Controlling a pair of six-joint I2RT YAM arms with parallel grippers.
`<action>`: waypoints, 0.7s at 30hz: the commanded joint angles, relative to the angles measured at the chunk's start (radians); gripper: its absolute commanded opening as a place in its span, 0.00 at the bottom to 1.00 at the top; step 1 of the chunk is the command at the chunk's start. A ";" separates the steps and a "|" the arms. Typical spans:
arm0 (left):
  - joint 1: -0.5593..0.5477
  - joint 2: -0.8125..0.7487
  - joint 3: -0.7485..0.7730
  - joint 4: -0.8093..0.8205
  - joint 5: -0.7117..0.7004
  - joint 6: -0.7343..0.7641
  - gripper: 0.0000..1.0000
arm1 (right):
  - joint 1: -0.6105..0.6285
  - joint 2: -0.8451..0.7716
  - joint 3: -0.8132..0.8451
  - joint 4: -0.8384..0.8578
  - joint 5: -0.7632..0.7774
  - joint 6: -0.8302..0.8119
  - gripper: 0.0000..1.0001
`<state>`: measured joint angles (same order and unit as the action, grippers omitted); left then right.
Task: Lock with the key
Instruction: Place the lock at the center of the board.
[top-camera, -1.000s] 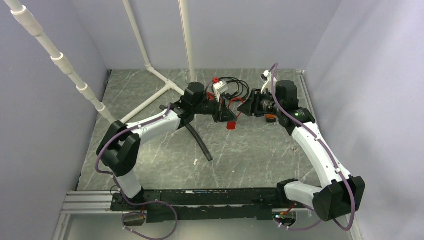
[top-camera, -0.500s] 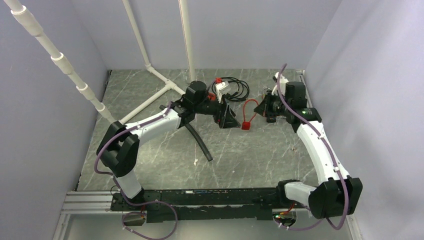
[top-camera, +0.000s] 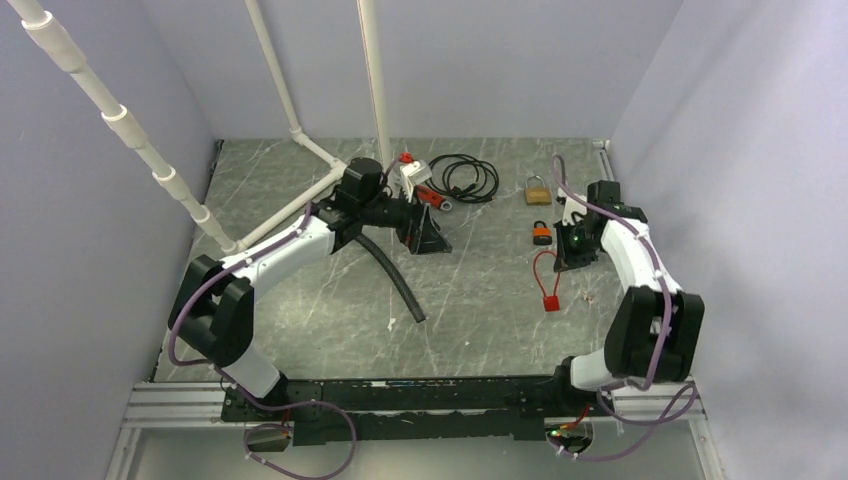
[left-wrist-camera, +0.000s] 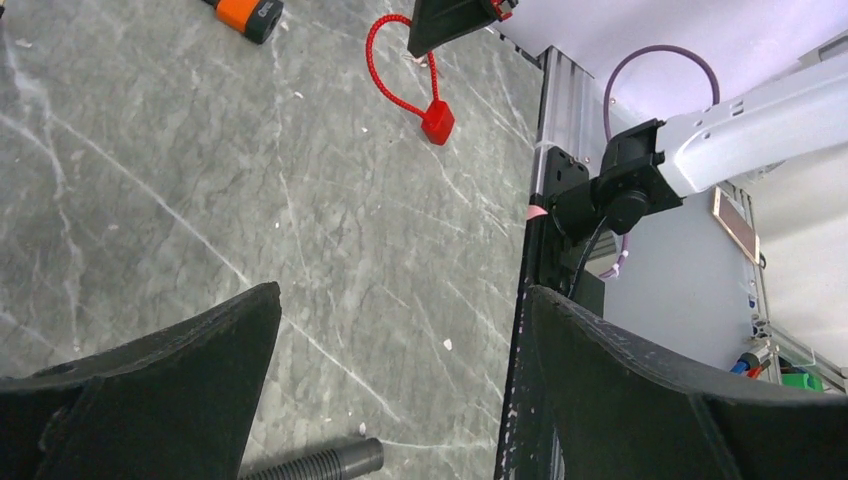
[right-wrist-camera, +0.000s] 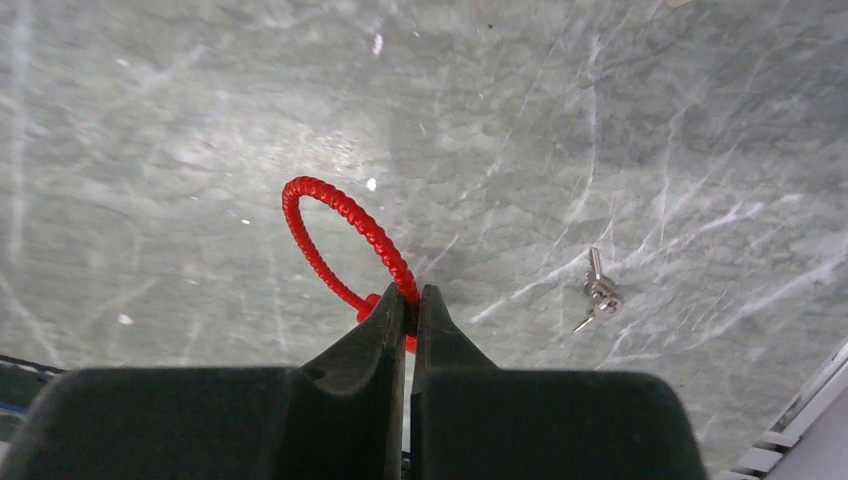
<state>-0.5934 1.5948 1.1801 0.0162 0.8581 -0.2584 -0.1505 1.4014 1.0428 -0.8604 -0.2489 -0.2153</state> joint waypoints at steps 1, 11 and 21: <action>0.017 -0.024 0.004 -0.068 0.007 0.070 0.99 | -0.030 0.120 0.021 -0.001 0.075 -0.126 0.00; 0.071 -0.048 -0.022 -0.096 0.031 0.069 0.99 | -0.082 0.339 0.123 0.008 0.024 -0.059 0.00; 0.124 -0.063 -0.007 -0.202 0.055 0.104 0.99 | -0.104 0.406 0.169 0.012 -0.024 0.019 0.32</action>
<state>-0.4904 1.5841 1.1511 -0.1268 0.8715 -0.2028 -0.2466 1.8008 1.1652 -0.8593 -0.2470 -0.2207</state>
